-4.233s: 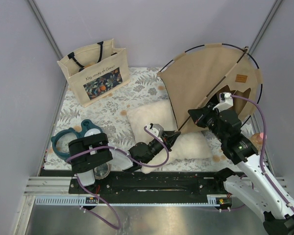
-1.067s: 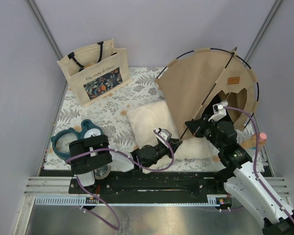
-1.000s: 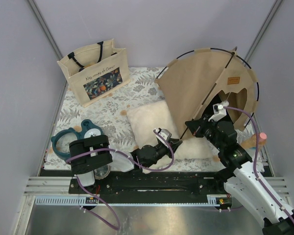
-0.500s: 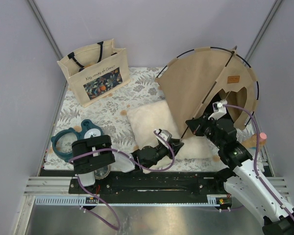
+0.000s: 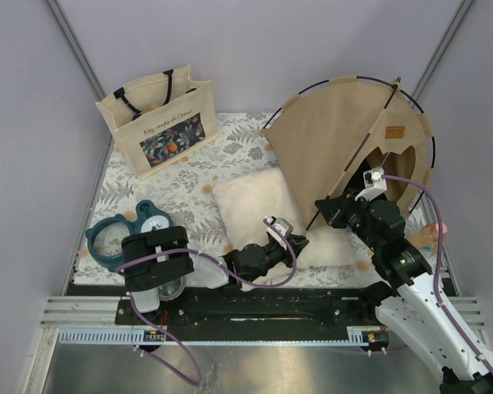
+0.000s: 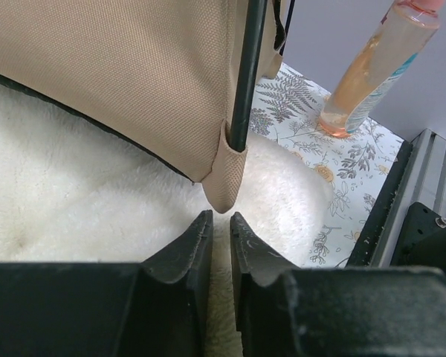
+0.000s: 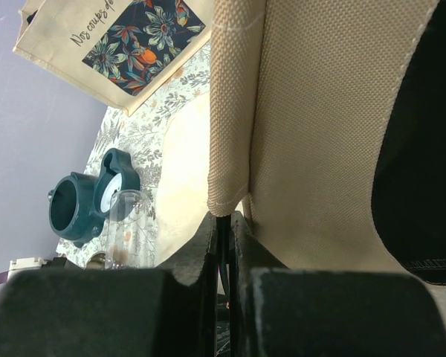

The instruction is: Set up the pet tent

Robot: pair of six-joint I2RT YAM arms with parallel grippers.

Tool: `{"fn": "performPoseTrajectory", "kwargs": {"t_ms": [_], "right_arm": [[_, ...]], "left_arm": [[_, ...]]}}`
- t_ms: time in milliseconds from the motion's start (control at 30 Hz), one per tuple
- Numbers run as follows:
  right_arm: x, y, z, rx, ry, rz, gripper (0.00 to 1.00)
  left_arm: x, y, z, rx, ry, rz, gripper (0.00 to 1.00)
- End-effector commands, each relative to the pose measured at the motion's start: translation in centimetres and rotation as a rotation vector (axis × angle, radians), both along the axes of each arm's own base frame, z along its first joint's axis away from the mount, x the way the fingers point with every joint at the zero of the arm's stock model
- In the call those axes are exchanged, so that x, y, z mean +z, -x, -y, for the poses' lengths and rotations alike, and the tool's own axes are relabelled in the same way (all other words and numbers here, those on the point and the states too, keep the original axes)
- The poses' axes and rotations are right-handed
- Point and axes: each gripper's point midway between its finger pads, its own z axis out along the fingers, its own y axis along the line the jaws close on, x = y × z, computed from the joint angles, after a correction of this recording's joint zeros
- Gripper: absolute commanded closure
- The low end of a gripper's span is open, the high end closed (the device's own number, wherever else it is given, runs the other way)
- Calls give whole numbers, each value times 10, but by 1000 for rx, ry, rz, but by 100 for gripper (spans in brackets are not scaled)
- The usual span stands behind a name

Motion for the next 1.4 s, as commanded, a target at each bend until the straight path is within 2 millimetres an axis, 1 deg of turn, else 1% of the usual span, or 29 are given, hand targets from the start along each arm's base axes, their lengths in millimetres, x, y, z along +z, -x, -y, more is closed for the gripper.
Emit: {"fn": "performPoseTrajectory", "kwargs": {"t_ms": [0,33,133,267,467,600,667,733,767,800,833,867,933,1000,1033,1100,1167,1267,1367], "right_arm": [[16,-3,3,-28,-31,21,100],[16,-3,3,-30,-33,23,100],[11,-5,2,-29,-31,14,100],[-1,-8,4,-43,-14,-1,100],[-30,-18,14,-106,52,-29,100],[-48,-22,11,-102,60,-62,100],[-51,-23,8,-91,56,-72,100],[-48,-22,6,-82,52,-71,100],[-43,-23,6,-84,46,-64,100],[-40,-23,7,-86,51,-65,100],[-33,-24,7,-89,50,-55,100],[-30,-24,8,-91,56,-57,100],[-18,-25,10,-100,66,-45,100],[-7,-27,13,-116,79,-46,100],[-5,-29,16,-132,90,-55,100],[-2,-31,19,-153,106,-66,100],[-2,-33,22,-171,127,-81,100],[-3,-37,26,-191,152,-93,100],[-2,-40,26,-199,157,-91,100]], "left_arm": [[32,1,9,-9,83,40,80],[34,1,10,-12,88,43,80],[38,1,13,-14,94,52,85],[47,-1,10,-2,119,74,100],[61,0,0,4,159,93,100],[68,-2,-6,24,162,120,100],[70,-7,-9,52,150,132,100],[70,-12,-14,87,125,124,100],[67,-15,-18,116,102,112,95],[66,-20,-23,151,88,93,79],[62,-25,-31,199,57,64,64],[60,-29,-40,247,29,40,51],[47,-38,-62,353,-92,-29,33],[42,-46,-88,475,-205,-61,25],[42,-49,-103,534,-244,-65,20],[42,-52,-125,589,-267,-84,11],[38,-59,-149,647,-252,-164,9],[20,-71,-182,721,-208,-334,6],[1,-78,-194,715,-173,-437,5]]}}
